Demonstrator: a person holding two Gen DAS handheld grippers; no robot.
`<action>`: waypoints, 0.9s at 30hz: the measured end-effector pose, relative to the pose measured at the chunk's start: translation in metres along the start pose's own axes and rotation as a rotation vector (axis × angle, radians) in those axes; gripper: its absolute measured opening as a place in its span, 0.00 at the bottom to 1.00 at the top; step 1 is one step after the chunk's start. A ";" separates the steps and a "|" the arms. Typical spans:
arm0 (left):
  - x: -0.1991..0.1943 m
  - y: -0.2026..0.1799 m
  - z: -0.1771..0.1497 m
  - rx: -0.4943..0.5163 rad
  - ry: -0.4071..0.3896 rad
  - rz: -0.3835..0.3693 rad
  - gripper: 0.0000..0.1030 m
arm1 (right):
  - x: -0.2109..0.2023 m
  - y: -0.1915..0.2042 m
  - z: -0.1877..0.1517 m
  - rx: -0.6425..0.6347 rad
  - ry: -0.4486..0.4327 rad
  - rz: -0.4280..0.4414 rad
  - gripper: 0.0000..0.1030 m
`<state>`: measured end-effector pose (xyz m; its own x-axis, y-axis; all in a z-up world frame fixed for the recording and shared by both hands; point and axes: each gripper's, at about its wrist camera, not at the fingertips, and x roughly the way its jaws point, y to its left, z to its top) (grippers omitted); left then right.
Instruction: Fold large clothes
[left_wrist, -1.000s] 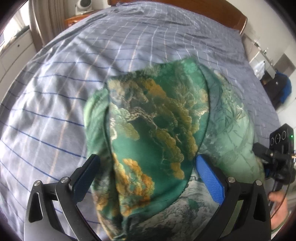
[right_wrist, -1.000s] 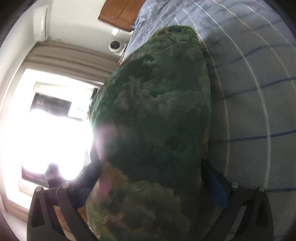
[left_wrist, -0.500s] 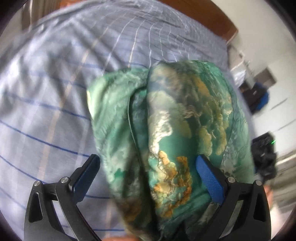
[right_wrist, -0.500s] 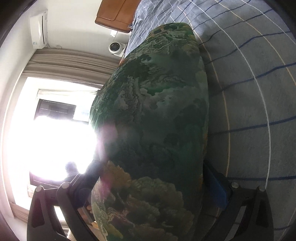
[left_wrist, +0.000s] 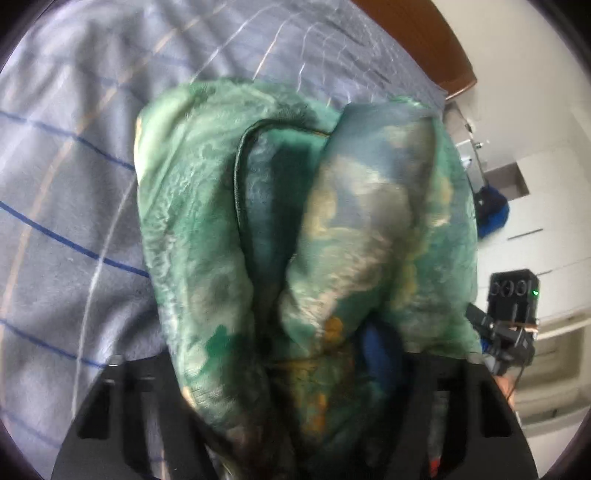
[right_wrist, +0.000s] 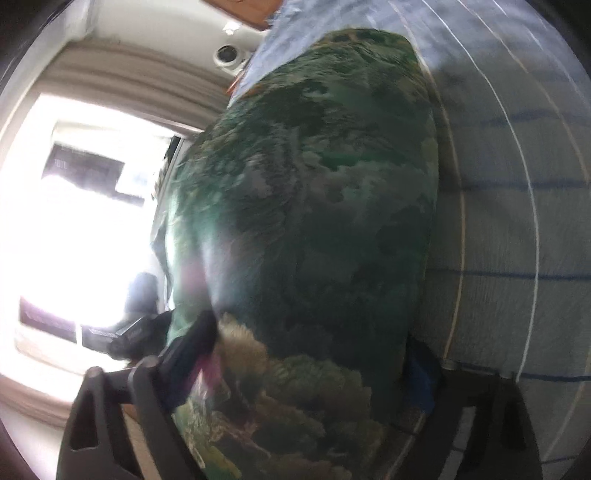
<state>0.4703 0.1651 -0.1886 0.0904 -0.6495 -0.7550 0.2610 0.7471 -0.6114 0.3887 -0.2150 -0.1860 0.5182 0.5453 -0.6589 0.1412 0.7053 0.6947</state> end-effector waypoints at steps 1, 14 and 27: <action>-0.007 -0.008 -0.001 0.022 -0.011 0.012 0.47 | -0.002 0.007 0.000 -0.023 -0.007 -0.007 0.77; -0.080 -0.087 -0.025 0.163 -0.134 -0.015 0.37 | -0.071 0.099 -0.019 -0.300 -0.185 0.007 0.70; 0.021 -0.181 -0.032 0.243 -0.111 0.070 0.64 | -0.154 0.020 -0.012 -0.179 -0.218 -0.041 0.79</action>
<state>0.3943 0.0207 -0.1015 0.2174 -0.6191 -0.7546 0.4720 0.7434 -0.4739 0.3015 -0.2794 -0.0739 0.6871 0.4179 -0.5943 0.0249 0.8040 0.5941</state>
